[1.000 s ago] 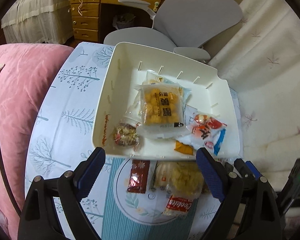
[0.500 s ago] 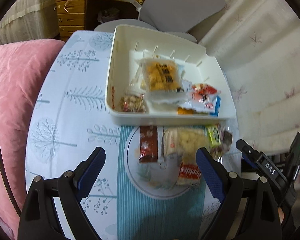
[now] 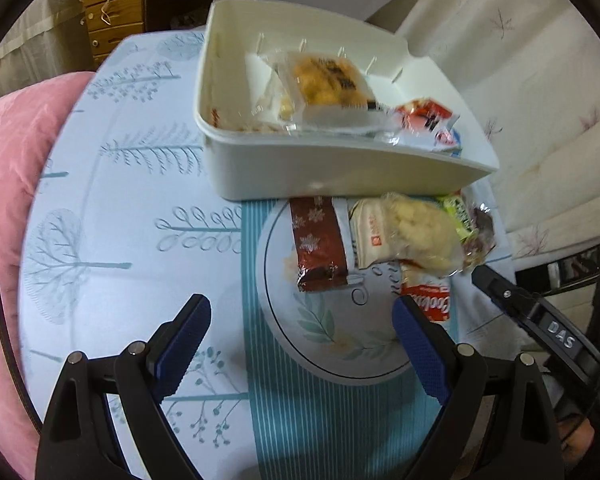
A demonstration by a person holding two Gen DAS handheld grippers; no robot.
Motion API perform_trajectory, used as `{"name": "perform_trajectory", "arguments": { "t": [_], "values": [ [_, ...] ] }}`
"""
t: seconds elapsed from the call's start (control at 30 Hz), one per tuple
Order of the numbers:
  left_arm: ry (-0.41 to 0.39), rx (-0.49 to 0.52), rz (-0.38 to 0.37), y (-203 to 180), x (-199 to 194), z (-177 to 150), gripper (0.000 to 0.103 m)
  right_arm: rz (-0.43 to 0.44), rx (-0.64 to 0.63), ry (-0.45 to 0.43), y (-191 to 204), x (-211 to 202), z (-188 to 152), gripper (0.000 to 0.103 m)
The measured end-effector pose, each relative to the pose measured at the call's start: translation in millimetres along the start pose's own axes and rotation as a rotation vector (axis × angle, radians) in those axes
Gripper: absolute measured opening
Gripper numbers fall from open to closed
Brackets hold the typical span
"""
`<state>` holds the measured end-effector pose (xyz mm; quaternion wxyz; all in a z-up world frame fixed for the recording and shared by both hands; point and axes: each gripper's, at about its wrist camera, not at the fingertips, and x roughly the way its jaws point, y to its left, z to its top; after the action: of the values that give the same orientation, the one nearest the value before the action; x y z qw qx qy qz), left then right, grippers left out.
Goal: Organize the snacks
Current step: 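Grasp the brown snowflake wrapper with left tool while right tool grasps clear pastry bag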
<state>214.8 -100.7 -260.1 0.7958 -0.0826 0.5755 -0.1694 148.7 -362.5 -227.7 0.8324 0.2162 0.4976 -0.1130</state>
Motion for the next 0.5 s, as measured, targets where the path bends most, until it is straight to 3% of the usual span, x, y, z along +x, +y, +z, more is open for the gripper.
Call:
{"name": "perform_trajectory", "arguments": {
  "t": [0.2,0.5],
  "values": [
    [-0.008,0.005,-0.003,-2.4,31.3,0.1,0.091,-0.021,-0.092,-0.084,11.8,5.0,-0.7,0.080],
    [-0.025,0.010,0.081,-11.5,60.5,8.6,0.091,0.006,-0.153,-0.028,20.4,30.5,13.2,0.085]
  ]
}}
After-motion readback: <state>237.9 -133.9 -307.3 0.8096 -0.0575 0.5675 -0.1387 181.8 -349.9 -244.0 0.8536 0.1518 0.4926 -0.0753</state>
